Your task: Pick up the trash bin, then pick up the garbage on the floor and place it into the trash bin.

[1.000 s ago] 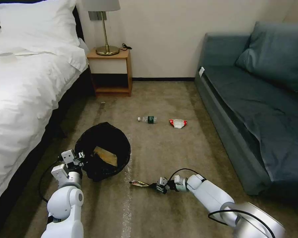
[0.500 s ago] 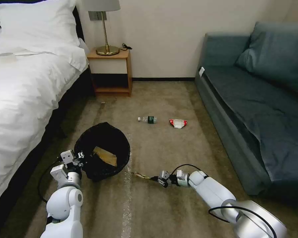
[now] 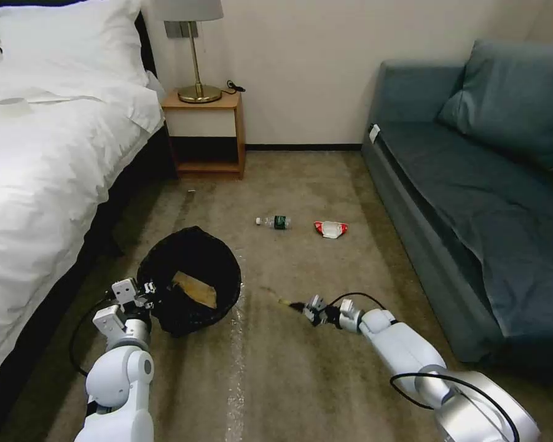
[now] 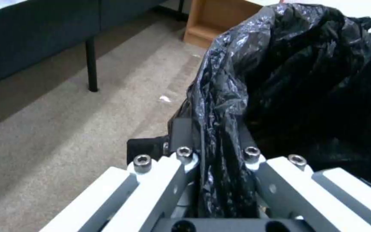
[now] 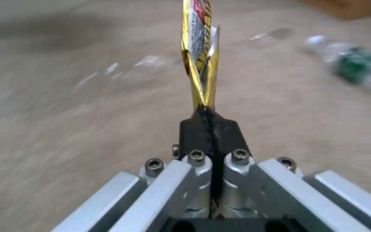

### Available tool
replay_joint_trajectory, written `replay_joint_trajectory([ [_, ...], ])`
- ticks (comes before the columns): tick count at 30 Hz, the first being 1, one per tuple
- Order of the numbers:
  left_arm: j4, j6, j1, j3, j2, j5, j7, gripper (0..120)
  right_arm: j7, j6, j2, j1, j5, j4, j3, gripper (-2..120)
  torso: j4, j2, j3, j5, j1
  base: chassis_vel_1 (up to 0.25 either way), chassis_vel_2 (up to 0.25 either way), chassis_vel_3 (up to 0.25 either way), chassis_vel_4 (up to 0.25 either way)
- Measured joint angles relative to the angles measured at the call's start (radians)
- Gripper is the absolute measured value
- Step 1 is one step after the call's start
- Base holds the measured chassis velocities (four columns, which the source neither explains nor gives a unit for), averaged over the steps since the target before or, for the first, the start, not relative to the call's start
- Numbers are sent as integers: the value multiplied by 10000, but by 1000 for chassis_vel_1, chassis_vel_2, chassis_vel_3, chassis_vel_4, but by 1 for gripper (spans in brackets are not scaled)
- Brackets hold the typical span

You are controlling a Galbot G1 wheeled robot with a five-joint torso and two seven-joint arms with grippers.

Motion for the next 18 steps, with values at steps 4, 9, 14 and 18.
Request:
replay_joint_trajectory([
  [4, 0, 0, -6, 8, 36, -38, -1, 4, 326, -31, -20, 40, 438, 191, 688, 0, 0, 0, 0, 0, 0, 0, 0, 0, 0],
  [9, -3, 7, -13, 6, 109, -128, -11, 4, 645, 133, 0, 47, 620, 553, 1422, 0, 0, 0, 0, 1, 0, 0, 0, 0, 0],
  [14, 49, 12, -3, 0, 147, -201, -15, 4, 1133, 179, -57, -112, 1155, 1683, 1797, 0, 0, 0, 1, 1, 0, 0, 0, 0, 0],
  [18, 138, 9, 3, 22, 145, -208, -16, 4, 1533, 89, -153, -317, 1545, 2793, 1756, 0, 0, 0, 0, -2, 0, 0, 0, 0, 0],
])
